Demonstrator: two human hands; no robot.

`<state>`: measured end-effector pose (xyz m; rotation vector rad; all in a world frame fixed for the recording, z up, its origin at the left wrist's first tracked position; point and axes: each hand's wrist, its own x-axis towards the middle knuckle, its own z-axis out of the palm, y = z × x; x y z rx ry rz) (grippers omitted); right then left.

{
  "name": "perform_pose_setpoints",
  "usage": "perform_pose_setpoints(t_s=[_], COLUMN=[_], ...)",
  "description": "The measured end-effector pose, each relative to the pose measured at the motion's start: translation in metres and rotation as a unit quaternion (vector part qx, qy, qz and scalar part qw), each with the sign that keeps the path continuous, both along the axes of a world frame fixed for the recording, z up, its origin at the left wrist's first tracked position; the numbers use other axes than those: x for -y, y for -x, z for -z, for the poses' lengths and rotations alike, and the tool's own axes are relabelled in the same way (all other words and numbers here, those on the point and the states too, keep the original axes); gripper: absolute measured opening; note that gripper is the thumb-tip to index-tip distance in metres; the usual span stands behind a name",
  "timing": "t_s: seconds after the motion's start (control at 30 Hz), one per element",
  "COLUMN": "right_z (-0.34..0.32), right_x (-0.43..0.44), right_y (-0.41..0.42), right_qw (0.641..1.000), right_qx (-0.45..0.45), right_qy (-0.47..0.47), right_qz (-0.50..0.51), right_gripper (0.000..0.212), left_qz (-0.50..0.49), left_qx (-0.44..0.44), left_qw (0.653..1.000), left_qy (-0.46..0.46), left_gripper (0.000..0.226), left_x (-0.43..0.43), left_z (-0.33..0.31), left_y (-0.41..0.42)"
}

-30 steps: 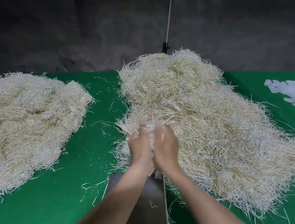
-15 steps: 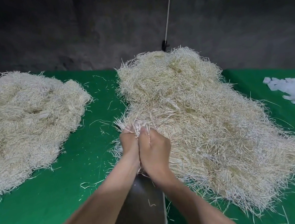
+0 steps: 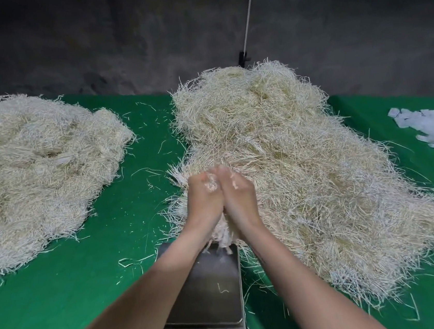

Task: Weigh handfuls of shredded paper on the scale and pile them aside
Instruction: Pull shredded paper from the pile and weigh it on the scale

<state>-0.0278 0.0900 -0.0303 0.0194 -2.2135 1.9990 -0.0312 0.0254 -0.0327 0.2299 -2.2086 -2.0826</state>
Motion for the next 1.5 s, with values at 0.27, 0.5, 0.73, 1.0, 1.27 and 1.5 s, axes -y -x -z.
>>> perform_pose_setpoints(t_s=[0.27,0.5,0.73,1.0,1.27,1.5], right_z=[0.001,0.009,0.017,0.012,0.013,0.03], right_x=[-0.004,-0.005,0.015,-0.029,-0.016,0.02], right_y=[0.012,0.008,0.004,0.009,0.009,-0.023], right_qw=[0.981,0.989,0.984,0.959,0.991,0.983], right_qx=[0.08,-0.015,-0.076,0.16,0.113,-0.038], right_qy=[0.091,-0.09,-0.097,0.231,0.063,-0.139], right_qz=[0.152,0.113,0.131,-0.047,0.045,0.113], right_gripper=[0.024,0.036,0.043,0.044,0.03,0.029], left_qz=[-0.021,-0.077,-0.102,-0.047,0.018,-0.081], left_qx=[0.097,0.131,0.075,-0.014,0.019,0.074], left_qw=[0.972,0.966,0.978,0.997,0.994,0.981], left_qy=[-0.214,-0.207,-0.169,-0.061,-0.106,-0.163], left_gripper=[0.09,0.045,0.048,0.031,0.041,0.045], left_x=[-0.011,-0.008,0.003,0.017,0.0,0.006], left_z=[0.002,0.0,-0.004,0.02,0.016,0.0], left_y=[-0.016,0.005,0.02,0.009,-0.016,0.009])
